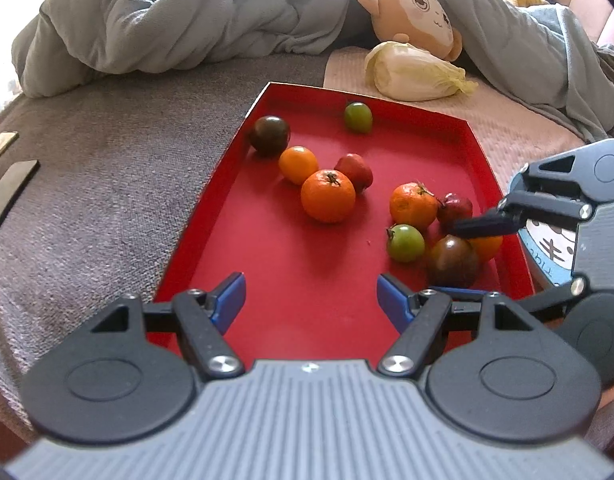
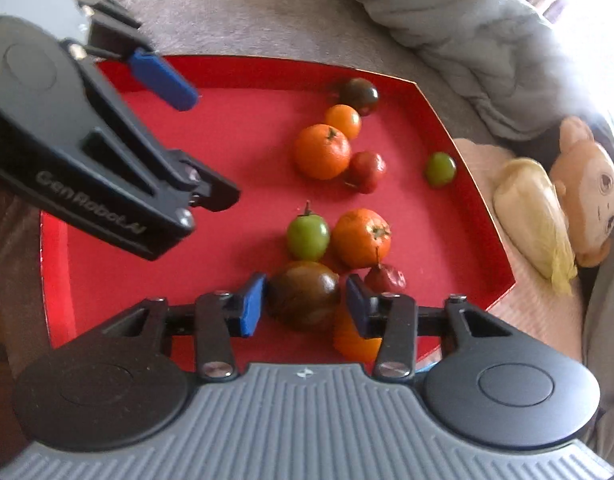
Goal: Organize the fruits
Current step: 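Grasp the dark brown tomato in the red tray with the right gripper, then grasp the green tomato with the left gripper while the right gripper lifts the dark tomato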
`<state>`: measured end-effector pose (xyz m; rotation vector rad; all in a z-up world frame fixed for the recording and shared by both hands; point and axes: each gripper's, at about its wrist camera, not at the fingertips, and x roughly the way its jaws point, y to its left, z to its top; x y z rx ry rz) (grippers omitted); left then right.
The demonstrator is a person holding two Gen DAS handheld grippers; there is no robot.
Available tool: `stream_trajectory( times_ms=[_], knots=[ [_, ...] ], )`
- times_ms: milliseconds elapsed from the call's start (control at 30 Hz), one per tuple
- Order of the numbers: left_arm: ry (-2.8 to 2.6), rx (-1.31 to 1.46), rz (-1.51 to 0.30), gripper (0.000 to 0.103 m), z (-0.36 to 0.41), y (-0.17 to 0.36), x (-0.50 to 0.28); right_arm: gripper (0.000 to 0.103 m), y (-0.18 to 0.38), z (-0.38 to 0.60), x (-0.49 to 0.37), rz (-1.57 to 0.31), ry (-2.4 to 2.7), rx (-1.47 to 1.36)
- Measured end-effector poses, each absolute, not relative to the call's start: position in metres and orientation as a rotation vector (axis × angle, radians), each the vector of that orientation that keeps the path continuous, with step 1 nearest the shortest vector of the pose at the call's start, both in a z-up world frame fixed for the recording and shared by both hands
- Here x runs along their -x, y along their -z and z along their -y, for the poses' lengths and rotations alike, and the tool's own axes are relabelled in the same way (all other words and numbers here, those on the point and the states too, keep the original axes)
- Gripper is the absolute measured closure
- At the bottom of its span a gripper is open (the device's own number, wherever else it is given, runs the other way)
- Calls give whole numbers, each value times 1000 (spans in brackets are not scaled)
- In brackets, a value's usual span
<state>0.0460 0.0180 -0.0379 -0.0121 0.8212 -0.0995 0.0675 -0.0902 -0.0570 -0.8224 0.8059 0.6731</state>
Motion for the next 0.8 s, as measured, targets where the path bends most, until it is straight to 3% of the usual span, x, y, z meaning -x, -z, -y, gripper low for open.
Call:
stream_trajectory(
  times_ms=[400,800],
  knots=[
    [134,-2,-811,29,-10,38,-44,59,16,112,-58,-945,-686,590],
    [216,-67,-804,29,31,45,-69,59,0,154,-43,-910,-654,499]
  ],
)
